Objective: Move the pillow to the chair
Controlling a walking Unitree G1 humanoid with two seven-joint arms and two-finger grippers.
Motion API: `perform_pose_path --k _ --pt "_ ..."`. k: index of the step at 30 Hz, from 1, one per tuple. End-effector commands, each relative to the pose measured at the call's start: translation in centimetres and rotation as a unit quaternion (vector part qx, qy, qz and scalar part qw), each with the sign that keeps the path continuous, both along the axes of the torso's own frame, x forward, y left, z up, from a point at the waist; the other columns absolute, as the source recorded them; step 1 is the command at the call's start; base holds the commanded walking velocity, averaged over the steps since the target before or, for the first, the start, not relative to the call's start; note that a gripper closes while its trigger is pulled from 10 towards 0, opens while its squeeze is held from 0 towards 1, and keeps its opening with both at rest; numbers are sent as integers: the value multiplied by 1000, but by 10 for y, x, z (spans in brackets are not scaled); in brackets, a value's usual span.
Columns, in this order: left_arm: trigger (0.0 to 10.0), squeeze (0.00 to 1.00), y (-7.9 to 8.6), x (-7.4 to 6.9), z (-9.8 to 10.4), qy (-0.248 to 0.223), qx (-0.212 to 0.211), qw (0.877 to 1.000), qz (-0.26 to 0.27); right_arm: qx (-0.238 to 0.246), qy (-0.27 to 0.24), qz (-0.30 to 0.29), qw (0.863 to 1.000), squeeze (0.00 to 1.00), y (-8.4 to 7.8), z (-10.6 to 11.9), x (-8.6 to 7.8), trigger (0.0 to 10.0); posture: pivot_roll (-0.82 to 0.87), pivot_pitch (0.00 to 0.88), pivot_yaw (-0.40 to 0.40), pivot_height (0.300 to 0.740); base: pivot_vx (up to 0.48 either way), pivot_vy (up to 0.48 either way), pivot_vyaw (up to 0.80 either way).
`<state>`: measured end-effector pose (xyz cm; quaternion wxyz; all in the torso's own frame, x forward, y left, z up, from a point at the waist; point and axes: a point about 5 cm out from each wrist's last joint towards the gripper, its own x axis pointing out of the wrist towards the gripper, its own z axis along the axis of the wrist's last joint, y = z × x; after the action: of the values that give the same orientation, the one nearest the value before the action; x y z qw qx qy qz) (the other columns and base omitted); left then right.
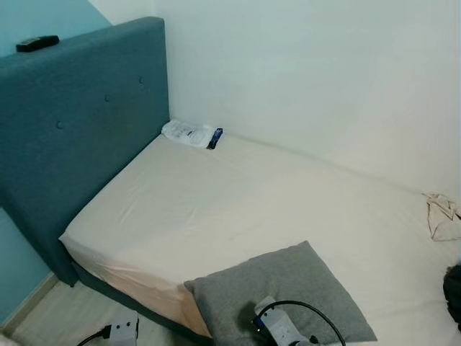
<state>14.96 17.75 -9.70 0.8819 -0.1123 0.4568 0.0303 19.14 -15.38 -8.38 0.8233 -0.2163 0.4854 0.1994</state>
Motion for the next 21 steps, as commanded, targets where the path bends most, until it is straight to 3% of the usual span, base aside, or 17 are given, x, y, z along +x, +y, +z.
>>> perform_pose_path --k 1,21 --pt "10000 0 -1 -3 -1 10 1 1000 -7 -24 8 -6 1000 0 -13 -1 -3 10000 94 0 -107 740 -292 0 0" --pt "10000 0 -4 -4 -2 11 -1 1000 -8 28 5 -25 999 0 -4 0 -1 10000 98 0 -119 740 -298 0 0"
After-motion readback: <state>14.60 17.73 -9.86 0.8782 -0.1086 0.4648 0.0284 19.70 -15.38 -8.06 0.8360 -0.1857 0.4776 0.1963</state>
